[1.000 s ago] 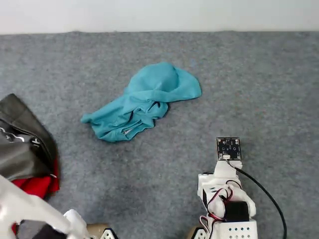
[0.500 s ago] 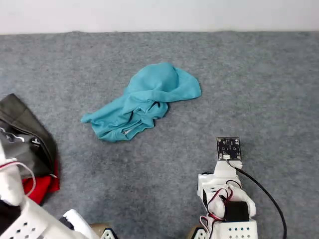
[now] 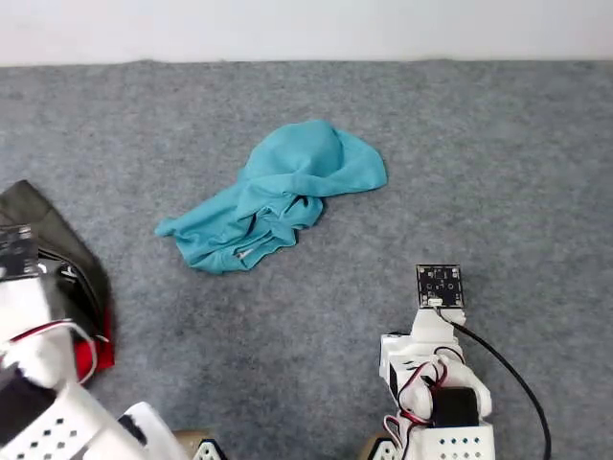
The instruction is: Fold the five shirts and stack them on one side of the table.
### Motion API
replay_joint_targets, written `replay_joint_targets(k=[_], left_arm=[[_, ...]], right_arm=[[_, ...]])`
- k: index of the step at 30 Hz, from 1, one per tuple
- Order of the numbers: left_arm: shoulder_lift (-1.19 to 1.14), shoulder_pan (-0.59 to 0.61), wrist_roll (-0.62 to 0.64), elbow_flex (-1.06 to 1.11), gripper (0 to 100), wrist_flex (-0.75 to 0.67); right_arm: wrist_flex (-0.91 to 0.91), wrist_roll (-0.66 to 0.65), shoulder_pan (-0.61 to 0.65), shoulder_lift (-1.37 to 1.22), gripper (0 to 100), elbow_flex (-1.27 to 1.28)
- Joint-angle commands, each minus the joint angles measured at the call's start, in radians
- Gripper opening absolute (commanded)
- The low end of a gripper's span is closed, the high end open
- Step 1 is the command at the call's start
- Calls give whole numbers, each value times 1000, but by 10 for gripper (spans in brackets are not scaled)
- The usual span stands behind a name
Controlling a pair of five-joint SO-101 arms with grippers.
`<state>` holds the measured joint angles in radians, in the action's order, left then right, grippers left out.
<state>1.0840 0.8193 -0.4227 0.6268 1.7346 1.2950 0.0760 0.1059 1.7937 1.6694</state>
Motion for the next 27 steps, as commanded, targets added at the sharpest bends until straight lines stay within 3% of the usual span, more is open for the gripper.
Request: replay_joint_targets(k=[1, 9, 14, 20, 27], left_arm=[[5, -189, 0, 12, 32, 18], [-153, -646, 138, 8, 34, 17], [-427, -784, 206, -44, 34, -32], [-726, -802, 204, -259, 34, -41], [-815, -609, 204, -499, 34, -35]], right_arm=[[-4, -11, 22, 7, 14, 14], [-56, -14, -18, -4, 10, -207], [4, -117, -24, -5, 10, -342], [71, -129, -18, -5, 10, -420], [51, -176, -1, -234, 9, -542]])
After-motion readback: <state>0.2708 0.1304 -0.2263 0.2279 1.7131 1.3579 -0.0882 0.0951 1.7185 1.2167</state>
